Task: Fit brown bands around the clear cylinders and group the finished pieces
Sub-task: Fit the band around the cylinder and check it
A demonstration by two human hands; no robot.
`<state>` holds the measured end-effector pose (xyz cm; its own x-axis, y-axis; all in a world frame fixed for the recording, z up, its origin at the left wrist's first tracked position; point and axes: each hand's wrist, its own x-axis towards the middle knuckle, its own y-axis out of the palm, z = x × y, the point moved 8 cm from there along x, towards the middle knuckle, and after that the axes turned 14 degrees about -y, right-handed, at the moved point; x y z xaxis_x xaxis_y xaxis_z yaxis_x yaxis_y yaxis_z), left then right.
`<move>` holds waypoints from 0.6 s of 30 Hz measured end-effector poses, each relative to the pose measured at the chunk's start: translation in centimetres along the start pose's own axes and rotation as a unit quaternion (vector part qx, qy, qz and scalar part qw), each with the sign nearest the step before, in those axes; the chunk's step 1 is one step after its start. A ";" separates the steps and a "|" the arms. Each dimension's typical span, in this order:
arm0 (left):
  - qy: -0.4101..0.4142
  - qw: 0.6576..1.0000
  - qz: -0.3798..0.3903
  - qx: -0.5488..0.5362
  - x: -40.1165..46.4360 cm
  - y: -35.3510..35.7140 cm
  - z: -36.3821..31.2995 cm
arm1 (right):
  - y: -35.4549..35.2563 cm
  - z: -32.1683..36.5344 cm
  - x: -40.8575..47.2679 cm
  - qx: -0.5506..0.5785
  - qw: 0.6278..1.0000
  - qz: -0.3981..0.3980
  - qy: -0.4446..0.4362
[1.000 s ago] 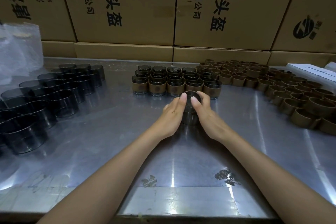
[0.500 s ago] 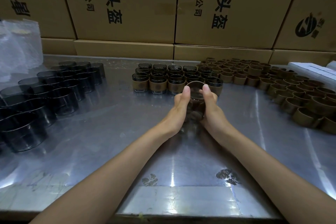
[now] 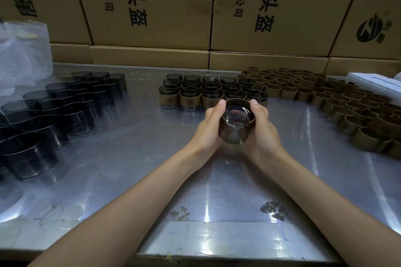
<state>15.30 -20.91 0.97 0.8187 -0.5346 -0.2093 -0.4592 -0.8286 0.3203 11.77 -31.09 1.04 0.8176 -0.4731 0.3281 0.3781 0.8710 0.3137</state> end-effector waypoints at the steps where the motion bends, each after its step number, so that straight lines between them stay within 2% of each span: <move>1: -0.002 1.000 0.006 -0.009 -0.1 0.2 -0.1 | 0.1 0.0 -0.1 0.013 1.000 0.004 0.005; 5: 0.002 1.000 0.011 -0.027 -0.5 0.1 -0.5 | 1.0 0.2 -0.2 0.077 0.995 0.062 0.034; 7: 0.009 0.999 0.011 -0.034 -0.4 -0.3 -0.9 | 1.2 0.3 -0.1 0.051 0.992 0.103 0.058; 10: 0.029 0.999 0.011 -0.024 -0.4 -1.2 -1.7 | 0.9 -0.5 -0.7 -0.029 0.969 0.183 0.161; 12: 0.027 0.998 0.048 0.009 -0.4 -1.2 -2.0 | 0.4 -0.7 -1.2 -0.056 0.953 0.216 0.205; 14: -0.007 0.995 0.086 0.040 -0.4 -1.1 -1.7 | 0.2 -0.6 -1.3 -0.061 0.951 0.217 0.209; 18: -0.111 0.986 0.112 0.059 -0.3 -1.8 -0.5 | -0.3 -0.4 -1.1 -0.076 0.957 0.214 0.182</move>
<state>16.09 -19.15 0.92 0.6026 -0.7187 -0.3471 -0.6677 -0.6922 0.2740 10.94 -30.82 0.27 0.9982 -0.0153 0.0576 0.0108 0.9969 0.0782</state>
